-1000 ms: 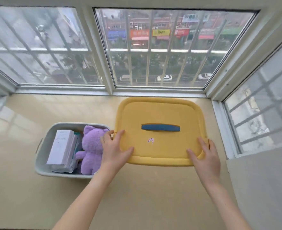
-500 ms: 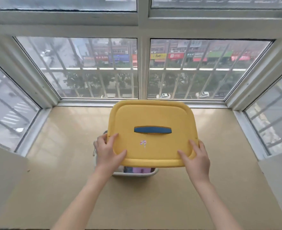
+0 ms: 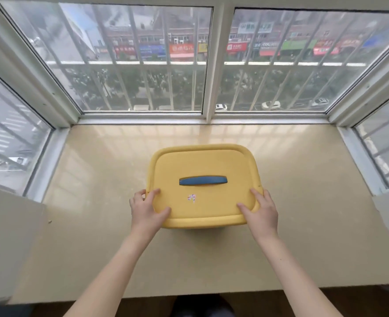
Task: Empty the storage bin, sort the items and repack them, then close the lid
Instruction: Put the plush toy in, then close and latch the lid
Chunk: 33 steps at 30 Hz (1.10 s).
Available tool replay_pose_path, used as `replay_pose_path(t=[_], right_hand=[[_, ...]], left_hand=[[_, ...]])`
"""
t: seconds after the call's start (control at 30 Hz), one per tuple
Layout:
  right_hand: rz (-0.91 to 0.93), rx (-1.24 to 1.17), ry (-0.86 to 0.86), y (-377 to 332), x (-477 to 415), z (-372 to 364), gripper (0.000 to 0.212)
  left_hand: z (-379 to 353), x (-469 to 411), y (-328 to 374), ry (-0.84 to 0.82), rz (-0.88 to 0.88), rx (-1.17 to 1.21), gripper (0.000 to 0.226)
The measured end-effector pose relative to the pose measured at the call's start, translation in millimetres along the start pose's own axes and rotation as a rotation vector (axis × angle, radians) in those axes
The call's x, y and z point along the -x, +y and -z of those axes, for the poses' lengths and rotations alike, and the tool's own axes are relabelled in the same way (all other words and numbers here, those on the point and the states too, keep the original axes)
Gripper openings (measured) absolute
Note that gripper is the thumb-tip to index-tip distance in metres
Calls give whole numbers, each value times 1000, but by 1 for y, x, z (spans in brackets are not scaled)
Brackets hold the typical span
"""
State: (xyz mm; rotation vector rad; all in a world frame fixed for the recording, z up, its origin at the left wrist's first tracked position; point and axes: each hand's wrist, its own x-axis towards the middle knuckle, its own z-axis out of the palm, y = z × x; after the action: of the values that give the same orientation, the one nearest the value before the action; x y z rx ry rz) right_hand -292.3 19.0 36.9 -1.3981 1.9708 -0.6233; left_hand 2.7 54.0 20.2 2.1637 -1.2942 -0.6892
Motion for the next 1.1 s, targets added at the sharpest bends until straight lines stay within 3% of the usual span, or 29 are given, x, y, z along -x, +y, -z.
replay_pose_path(t=[0.37,1.1], right_hand=[[-69,53,-60,48,-46,-63,61],[-21,181,-134,61,-39,-68,64]], left_hand=[[-61,-39,-40,-39,33,-33,61],[-64,-33,-57,-126,34,-191,62]])
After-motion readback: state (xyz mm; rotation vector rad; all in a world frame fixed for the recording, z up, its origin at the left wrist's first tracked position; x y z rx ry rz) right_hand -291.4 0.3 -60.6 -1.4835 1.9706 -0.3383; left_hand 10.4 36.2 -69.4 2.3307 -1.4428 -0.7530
